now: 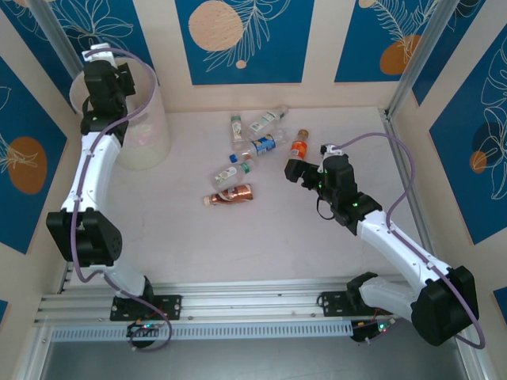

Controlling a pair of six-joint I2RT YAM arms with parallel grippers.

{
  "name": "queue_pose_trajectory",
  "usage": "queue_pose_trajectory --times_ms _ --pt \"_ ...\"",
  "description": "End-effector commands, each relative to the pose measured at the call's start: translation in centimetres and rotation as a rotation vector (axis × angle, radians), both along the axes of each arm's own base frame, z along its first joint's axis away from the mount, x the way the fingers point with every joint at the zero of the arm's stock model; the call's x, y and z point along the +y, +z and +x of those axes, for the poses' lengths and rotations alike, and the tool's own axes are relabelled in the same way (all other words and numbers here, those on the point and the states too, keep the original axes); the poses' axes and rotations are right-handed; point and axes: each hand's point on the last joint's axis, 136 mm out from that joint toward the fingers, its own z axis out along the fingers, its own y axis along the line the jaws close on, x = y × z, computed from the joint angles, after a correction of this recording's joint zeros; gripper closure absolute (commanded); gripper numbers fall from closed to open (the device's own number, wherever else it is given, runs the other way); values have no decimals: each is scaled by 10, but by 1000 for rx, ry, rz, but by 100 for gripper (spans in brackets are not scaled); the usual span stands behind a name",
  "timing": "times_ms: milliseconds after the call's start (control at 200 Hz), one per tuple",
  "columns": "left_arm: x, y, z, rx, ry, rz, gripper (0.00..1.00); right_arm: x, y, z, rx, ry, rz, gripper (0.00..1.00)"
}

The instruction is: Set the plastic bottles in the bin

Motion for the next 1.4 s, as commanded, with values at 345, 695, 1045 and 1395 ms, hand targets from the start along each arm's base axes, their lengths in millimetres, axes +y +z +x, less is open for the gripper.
queue_pose_trajectory --times_ms 345,695,1045,1395 --pt "-30 -10 -23 137 -117 -261 100 -13 -5 0 15 -57 -29 0" --pt "9 -9 51 4 24 -45 100 -14 -13 0 48 -58 -43 0" --pt "36 -40 59 175 7 -102 0 -19 -24 0 74 -96 -29 0" --pt "10 4 15 96 -233 -468 0 -17 -32 0 96 -91 -30 0"
